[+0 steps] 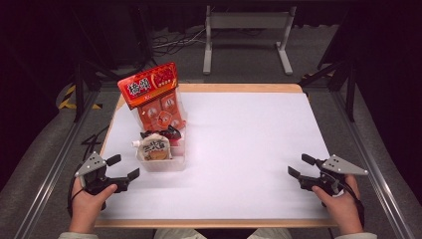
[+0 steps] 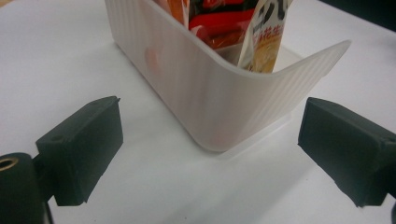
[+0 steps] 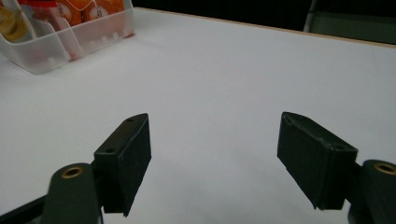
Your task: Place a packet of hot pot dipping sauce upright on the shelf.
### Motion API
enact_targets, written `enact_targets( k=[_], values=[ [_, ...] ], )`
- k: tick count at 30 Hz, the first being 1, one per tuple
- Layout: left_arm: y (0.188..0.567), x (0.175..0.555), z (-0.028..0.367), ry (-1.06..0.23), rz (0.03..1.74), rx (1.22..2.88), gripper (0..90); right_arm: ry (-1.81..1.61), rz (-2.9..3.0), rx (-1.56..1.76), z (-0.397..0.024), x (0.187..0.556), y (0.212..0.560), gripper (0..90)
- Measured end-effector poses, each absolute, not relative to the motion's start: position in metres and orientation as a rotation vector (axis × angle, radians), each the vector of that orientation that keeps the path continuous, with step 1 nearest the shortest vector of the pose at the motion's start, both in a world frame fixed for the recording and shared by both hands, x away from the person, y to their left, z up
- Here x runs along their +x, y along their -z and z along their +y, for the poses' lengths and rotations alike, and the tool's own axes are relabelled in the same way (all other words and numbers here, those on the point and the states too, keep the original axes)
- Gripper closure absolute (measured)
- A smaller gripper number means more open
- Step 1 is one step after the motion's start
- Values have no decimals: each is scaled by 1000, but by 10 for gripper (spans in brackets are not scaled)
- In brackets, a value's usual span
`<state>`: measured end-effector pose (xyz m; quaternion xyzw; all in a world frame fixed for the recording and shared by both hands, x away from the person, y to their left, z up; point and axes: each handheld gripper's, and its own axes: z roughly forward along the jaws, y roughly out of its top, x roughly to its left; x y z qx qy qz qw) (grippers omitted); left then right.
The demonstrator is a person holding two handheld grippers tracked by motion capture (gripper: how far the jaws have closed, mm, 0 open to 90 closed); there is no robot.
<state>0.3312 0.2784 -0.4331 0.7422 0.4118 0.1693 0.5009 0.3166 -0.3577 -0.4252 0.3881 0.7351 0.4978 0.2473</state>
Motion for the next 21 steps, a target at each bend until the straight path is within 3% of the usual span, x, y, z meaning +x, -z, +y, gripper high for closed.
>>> enact_targets(
  k=[6,21],
  values=[
    [443,334,271,-461,1008,1840,64,-1305,2023,1062,-359,318,433,261],
    [448,332,272,-401,1003,1839,89,-1279,2066,1054,-355,319,441,258]
  ],
)
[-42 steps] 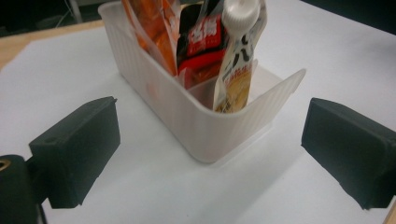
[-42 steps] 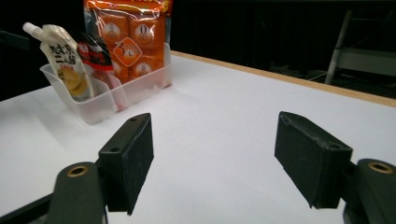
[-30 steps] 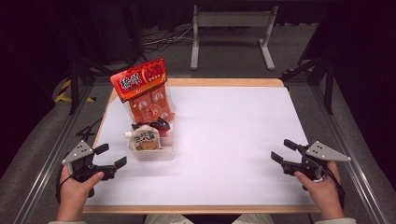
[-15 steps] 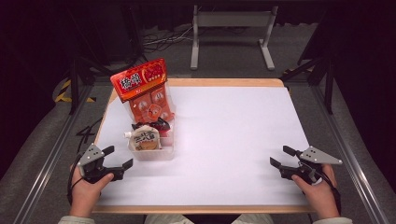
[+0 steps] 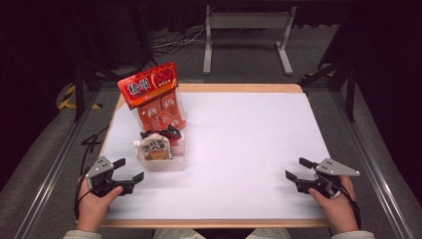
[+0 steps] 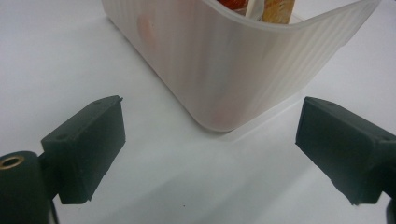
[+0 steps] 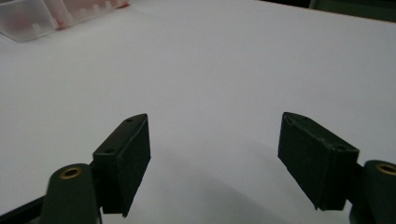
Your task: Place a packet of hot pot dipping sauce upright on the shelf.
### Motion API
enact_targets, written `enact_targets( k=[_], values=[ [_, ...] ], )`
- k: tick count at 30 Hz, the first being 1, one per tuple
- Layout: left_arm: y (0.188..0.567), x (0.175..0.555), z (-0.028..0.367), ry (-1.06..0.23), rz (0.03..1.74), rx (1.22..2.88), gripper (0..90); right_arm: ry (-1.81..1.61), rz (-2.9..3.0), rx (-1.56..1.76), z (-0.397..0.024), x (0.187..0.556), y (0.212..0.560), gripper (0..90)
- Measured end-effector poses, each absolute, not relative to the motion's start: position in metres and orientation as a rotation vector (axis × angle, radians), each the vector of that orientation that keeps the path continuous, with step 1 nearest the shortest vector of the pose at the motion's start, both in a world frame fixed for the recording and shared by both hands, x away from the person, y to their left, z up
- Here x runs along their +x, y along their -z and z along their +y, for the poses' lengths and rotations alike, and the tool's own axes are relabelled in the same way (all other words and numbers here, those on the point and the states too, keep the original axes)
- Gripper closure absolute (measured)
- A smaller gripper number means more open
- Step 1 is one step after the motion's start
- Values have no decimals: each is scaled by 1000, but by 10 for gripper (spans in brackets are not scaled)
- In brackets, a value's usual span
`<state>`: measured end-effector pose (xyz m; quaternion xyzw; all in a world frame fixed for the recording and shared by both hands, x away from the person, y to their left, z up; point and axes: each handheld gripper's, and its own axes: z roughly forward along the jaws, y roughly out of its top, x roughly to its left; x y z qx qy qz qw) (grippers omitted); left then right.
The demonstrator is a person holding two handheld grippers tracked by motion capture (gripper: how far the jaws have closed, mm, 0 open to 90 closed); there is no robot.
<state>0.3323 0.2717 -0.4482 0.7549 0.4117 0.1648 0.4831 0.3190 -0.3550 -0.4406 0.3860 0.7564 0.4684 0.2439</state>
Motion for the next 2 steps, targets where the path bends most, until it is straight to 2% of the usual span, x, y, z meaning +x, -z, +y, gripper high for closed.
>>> enact_targets(
  k=[2],
  values=[
    [448,332,272,-407,1001,1840,88,-1287,2061,1049,-355,319,440,258]
  ],
)
